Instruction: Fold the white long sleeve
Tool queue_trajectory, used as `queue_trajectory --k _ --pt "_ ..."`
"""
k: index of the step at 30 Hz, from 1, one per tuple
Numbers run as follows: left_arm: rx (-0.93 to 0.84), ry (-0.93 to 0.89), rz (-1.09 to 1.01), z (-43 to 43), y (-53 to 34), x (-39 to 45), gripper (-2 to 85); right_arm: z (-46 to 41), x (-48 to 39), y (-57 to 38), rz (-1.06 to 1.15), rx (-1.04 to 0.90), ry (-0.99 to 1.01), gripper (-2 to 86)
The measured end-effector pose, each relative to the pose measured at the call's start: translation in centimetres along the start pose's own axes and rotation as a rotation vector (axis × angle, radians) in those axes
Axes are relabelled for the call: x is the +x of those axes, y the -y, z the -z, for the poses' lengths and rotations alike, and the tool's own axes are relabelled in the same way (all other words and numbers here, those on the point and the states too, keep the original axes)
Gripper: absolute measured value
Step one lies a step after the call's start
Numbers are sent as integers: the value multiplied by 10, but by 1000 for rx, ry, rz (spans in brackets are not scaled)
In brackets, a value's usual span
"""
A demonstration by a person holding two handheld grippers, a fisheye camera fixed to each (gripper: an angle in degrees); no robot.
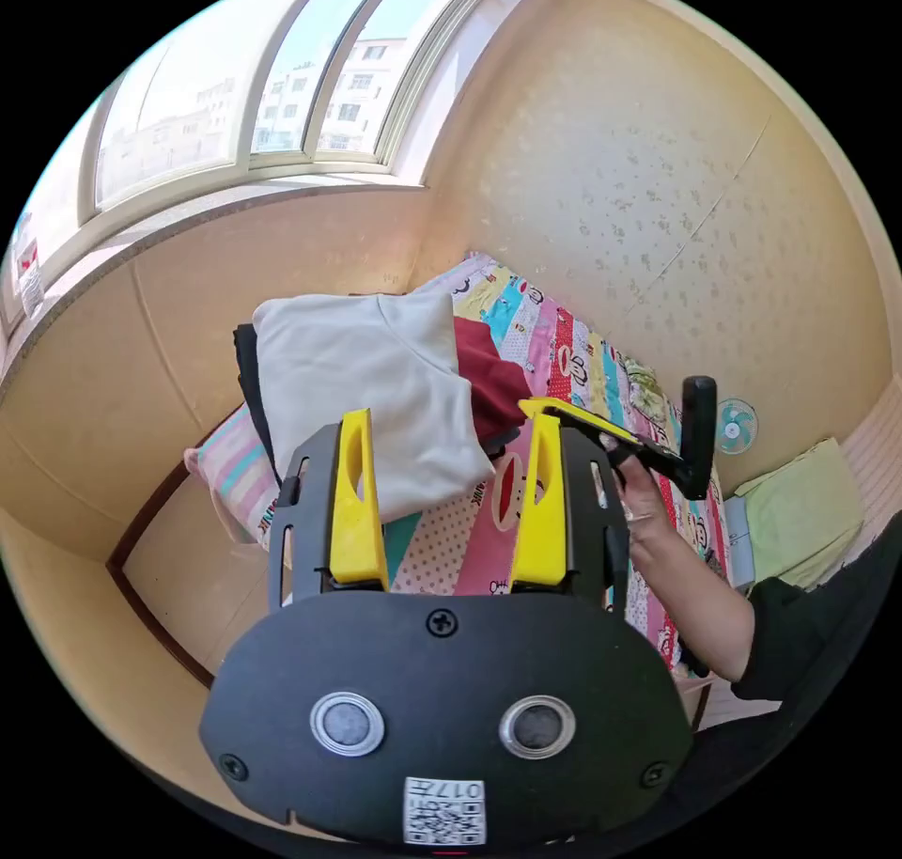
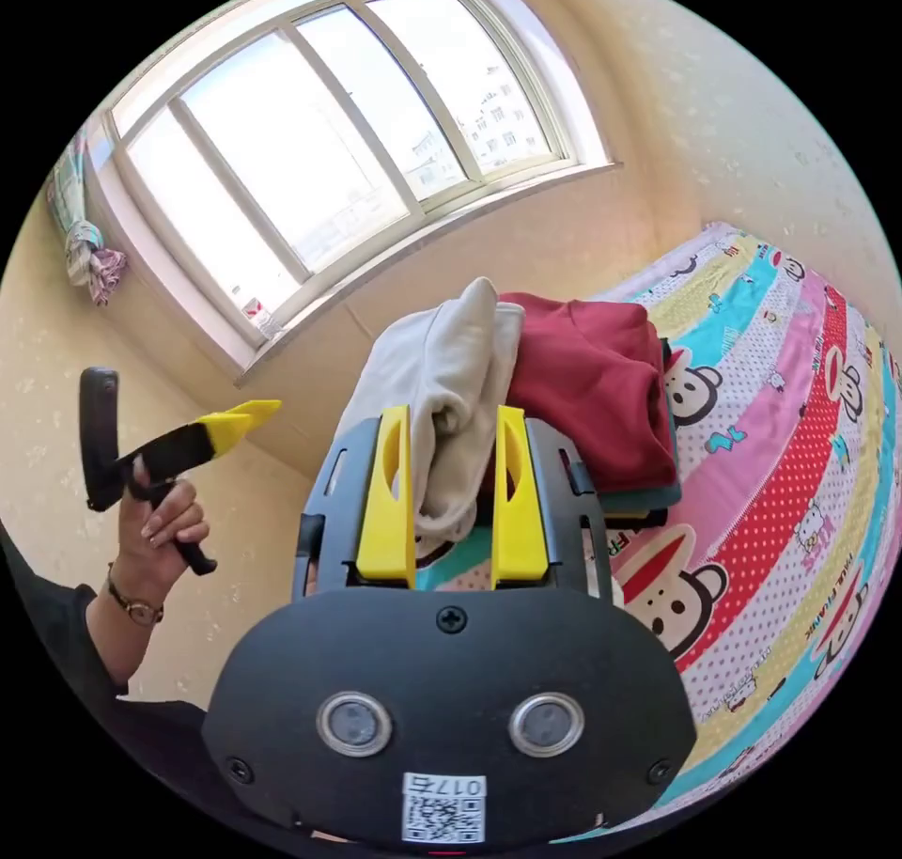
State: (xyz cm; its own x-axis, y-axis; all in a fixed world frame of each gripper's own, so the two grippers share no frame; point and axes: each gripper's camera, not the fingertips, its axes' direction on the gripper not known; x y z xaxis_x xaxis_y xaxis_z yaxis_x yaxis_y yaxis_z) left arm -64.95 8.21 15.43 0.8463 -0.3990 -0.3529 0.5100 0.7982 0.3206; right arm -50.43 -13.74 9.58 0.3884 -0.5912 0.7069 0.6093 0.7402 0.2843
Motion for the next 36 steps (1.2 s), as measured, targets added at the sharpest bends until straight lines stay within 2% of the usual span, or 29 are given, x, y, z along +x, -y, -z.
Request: queue_trajectory --k 2,4,7,11,13,15,18,20,22,24,25,27,28,30,31,32,34,36 --pt "7 -12 -6 6 17 -21 226 -52 -2 31 -25 -129 5 128" --pt "-10 -56 3 7 30 -41 228 -58 -13 37 -17 -143 22 98" --pt "3 -129 105 9 48 -77 245 -10 -73 31 179 -27 35 71" --pt "23 -323 296 17 75 -131 268 47 -166 14 359 -27 52 66" --pt "-62 -412 339 6 89 -147 273 62 -200 5 437 -51 50 65" --pt "-283 -557 400 -28 101 -157 267 77 -228 -6 513 -72 78 64" --pt "-537 -656 390 -65 90 -148 224 100 -262 -25 599 -97 9 63" --pt "-569 -682 403 -70 73 -140 176 121 -279 -44 702 -136 -60 64" --pt "-460 -778 411 -58 60 -137 129 153 -285 -60 702 -94 -58 67" --pt "-265 -993 389 -33 49 -132 96 199 -283 -77 651 1 -9 72" --pt "-214 -1042 372 -26 47 -128 90 235 -278 -90 617 82 28 75" --pt "-83 -1154 223 5 57 -97 84 289 -268 -110 598 170 46 78" --pt "-68 -1167 167 13 63 -87 83 322 -263 -124 592 208 8 78" --pt "-28 -1237 -85 43 101 -42 82 366 -256 -143 561 249 -181 76" --pt "-16 -1262 -145 51 111 -31 83 391 -252 -157 568 260 -344 77" --pt "3 -1311 -257 64 129 -7 84 411 -246 -169 561 248 -542 77" --pt "14 -1413 -405 75 149 29 84 431 -232 -184 517 204 -790 79" --pt "5 -1539 -558 75 159 81 84 452 -217 -199 447 169 -914 82"
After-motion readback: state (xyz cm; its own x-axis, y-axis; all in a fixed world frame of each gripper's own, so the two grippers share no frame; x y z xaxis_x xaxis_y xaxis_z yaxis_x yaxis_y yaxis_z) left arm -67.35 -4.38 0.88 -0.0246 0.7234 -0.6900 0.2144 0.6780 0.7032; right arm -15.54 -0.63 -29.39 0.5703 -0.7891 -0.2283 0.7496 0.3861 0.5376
